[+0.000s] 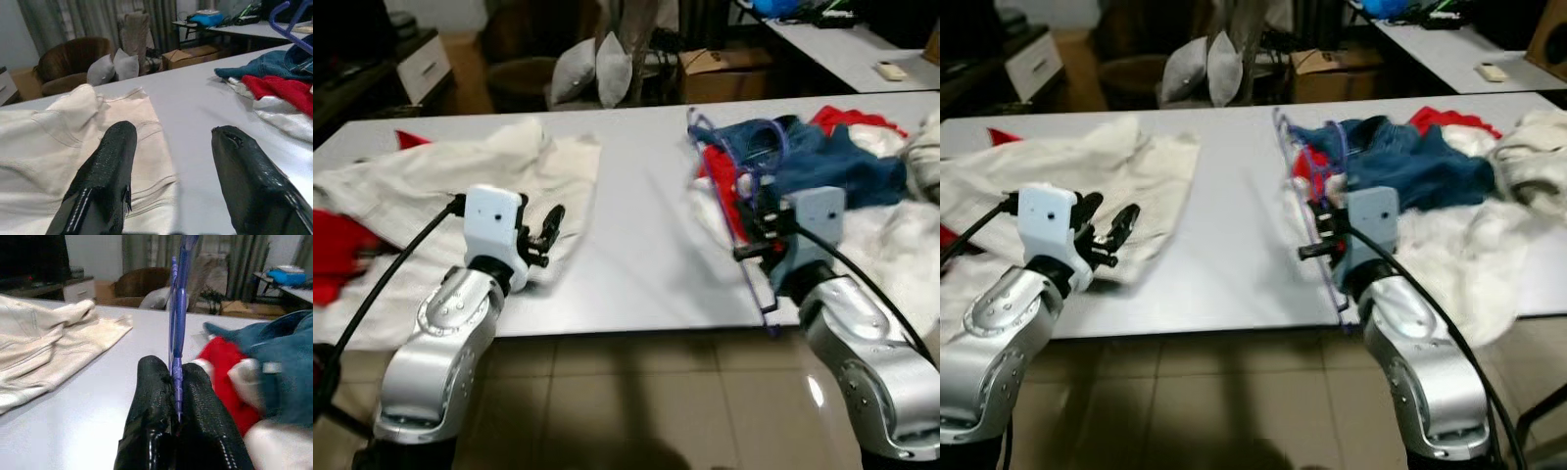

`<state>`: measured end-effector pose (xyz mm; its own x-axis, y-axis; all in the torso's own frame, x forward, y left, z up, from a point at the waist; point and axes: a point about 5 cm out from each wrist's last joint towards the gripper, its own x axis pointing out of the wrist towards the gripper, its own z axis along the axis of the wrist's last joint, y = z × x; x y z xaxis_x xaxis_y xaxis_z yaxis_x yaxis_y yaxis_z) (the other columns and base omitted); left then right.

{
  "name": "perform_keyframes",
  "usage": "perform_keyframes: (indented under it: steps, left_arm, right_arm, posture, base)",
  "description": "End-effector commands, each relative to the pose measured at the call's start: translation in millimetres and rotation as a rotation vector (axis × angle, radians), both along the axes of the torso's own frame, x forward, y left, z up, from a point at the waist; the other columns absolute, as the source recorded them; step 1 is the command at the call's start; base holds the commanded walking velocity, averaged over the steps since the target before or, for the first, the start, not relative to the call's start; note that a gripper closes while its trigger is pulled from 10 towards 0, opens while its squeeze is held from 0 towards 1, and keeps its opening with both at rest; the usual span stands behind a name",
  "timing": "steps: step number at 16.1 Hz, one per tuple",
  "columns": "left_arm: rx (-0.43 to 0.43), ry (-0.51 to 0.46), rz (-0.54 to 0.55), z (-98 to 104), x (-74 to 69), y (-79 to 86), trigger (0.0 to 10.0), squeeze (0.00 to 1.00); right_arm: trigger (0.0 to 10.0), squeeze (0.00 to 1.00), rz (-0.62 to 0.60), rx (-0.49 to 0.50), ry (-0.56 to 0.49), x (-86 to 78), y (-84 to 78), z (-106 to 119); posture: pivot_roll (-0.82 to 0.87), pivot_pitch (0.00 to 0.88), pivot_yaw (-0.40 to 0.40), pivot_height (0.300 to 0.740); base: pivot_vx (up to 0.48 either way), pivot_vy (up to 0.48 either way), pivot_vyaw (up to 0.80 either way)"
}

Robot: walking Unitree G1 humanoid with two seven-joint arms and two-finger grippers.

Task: Hang hanger

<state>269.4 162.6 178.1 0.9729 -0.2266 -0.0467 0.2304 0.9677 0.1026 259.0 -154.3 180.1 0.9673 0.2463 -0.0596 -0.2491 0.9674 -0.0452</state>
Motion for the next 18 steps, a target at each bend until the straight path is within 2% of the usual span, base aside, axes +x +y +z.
perform_keyframes:
  steps: [1, 4, 7, 10, 13, 15, 18]
  left_arm:
    - [0.015, 0.02, 0.017, -3.8, -0.9, 5.7, 10.0, 0.0]
    - [0.009, 0.03, 0.01, -7.1, -2.0, 4.0, 10.0, 0.0]
    - [-0.032, 0.034, 0.012, -7.3, -2.0, 2.9, 10.0, 0.0]
    - [-0.034, 0.031, 0.017, -7.6, -0.6, 4.2, 10.0, 0.0]
    - [-0.125, -0.007, -0.01, -4.6, -2.6, -3.6, 10.0, 0.0]
    - [-0.07, -0.021, -0.012, -9.0, -3.1, -4.2, 10.0, 0.0]
    - [-0.068, -0.02, 0.004, -10.4, -2.2, -0.9, 10.0, 0.0]
  right_arm:
    - [10.0, 0.0, 0.027, 0.01, -0.018, 0.9, 6.5, 2.3]
    - [10.0, 0.0, 0.003, 0.023, 0.01, -2.6, 3.1, -6.1]
    - [10.0, 0.0, -0.001, 0.027, 0.009, -3.0, 2.2, -7.3]
    - [10.0, 0.0, 0.004, 0.028, 0.006, -1.8, 2.5, -7.1]
    - [10.0, 0.0, 0.013, 0.057, 0.041, -2.0, 2.2, -9.2]
    - [10.0, 0.0, 0.02, 0.073, 0.046, -0.8, 2.1, -8.3]
    - [10.0, 0.0, 0.035, 0.048, 0.023, -0.2, 4.1, -9.1]
  posture:
    - [-0.13, 0.0, 0.067, 0.74]
    - [-0.14, 0.0, 0.07, 0.74]
    - [-0.14, 0.0, 0.069, 0.74]
    - [-0.14, 0.0, 0.066, 0.74]
    - [-0.14, 0.0, 0.058, 0.74]
    - [-0.14, 0.0, 0.052, 0.74]
    - [-0.14, 0.0, 0.046, 0.74]
  base:
    - [0.0, 0.379, 0.0]
    - [0.0, 0.38, 0.0]
    - [0.0, 0.38, 0.0]
    - [0.0, 0.379, 0.0]
    - [0.0, 0.0, 0.0]
    - [0.0, 0.0, 0.0]
    - [0.282, 0.0, 0.0]
